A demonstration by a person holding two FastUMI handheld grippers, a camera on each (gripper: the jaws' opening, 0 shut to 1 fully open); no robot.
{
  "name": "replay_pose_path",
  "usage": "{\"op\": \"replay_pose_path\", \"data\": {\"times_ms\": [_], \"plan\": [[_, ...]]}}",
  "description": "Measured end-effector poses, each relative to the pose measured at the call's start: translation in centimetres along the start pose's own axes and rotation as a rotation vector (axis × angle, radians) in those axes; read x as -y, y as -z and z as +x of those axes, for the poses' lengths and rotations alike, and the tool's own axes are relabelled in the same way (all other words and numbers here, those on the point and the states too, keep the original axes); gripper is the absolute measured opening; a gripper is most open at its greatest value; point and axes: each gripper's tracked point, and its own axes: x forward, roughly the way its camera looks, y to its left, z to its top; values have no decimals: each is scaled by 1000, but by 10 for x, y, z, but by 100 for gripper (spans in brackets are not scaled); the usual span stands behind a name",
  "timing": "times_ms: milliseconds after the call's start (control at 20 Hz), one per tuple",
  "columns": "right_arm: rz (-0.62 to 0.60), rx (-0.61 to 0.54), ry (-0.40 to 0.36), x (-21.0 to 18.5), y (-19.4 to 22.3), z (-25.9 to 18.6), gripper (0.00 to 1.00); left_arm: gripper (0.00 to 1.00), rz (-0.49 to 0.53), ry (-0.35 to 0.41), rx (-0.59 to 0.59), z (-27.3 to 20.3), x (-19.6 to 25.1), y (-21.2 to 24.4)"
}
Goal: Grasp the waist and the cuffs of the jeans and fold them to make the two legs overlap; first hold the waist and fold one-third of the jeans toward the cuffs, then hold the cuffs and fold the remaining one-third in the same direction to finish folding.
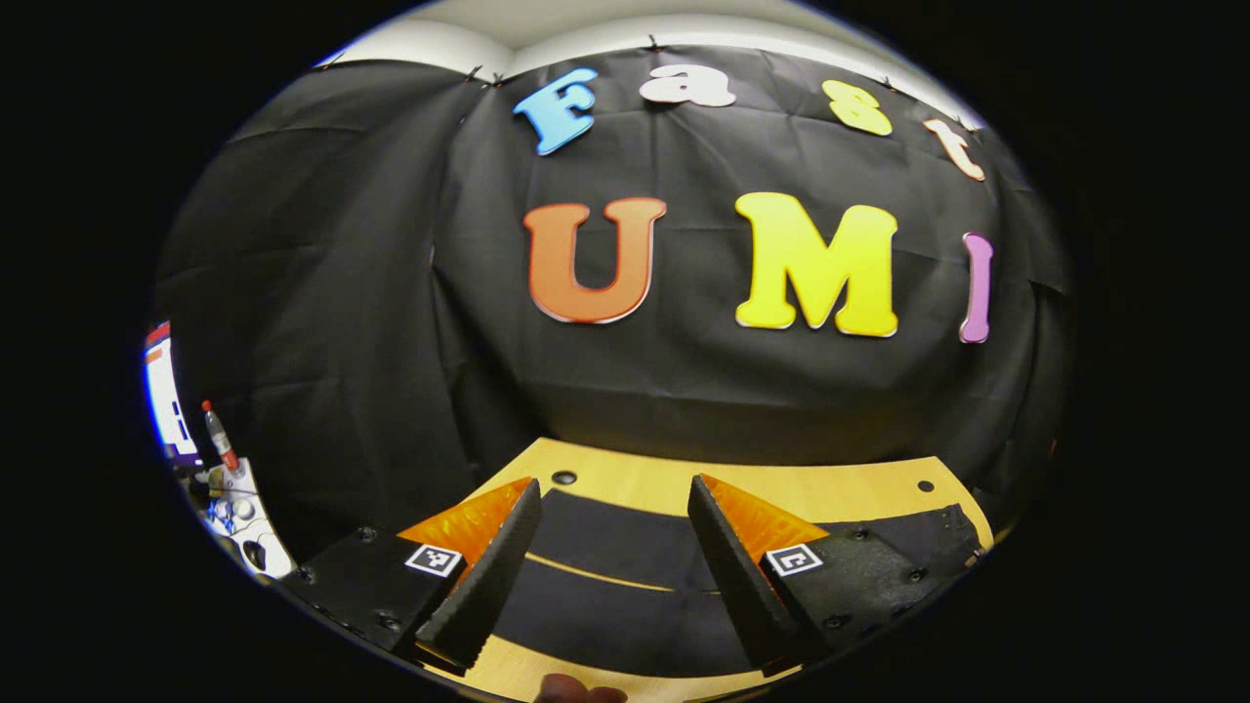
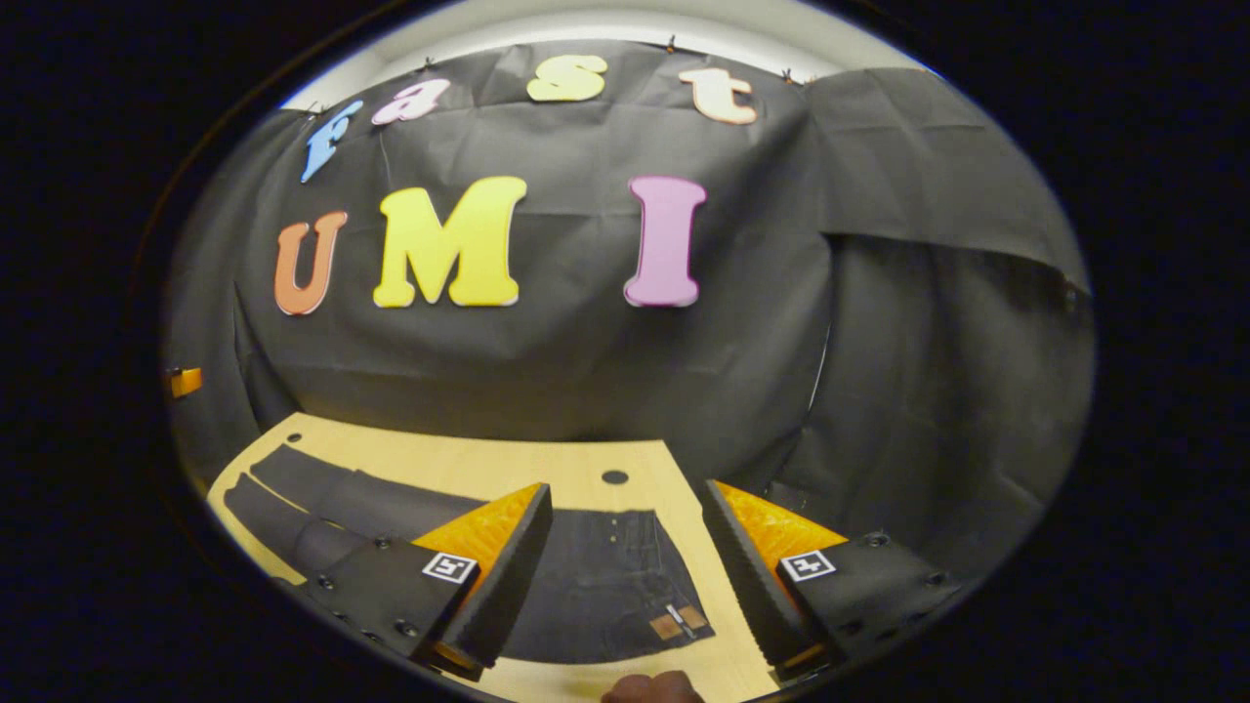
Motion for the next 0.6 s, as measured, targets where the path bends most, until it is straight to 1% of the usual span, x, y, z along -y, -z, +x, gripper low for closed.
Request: {"op": "replay_pose_path", "data": {"times_ms": [50, 100, 150, 200, 300, 400, 450, 500, 600], "plan": [[15, -50, 1, 8, 16, 6, 97, 97, -21, -27, -29, 1, -12, 11], [37, -108, -3, 12, 36, 11, 94, 97, -43, -55, -66, 1, -24, 25], [70, -168, -22, 12, 56, 14, 97, 97, -69, -70, -101, 2, -32, 39], [96, -221, -24, 14, 75, 18, 97, 97, -101, -83, -148, 3, -41, 56], [177, -322, -3, 15, 106, 25, 97, 97, -198, -110, -271, 4, -57, 97], [256, -391, 33, 19, 123, 29, 94, 97, -363, -154, -392, 8, -72, 134], [282, -412, 47, 22, 130, 31, 97, 98, -475, -174, -454, 9, -78, 150], [307, -432, 56, 24, 137, 33, 97, 99, -590, -204, -498, 10, -88, 164], [401, -488, 52, 24, 149, 33, 94, 100, -783, -280, -576, 12, -106, 184]]}}
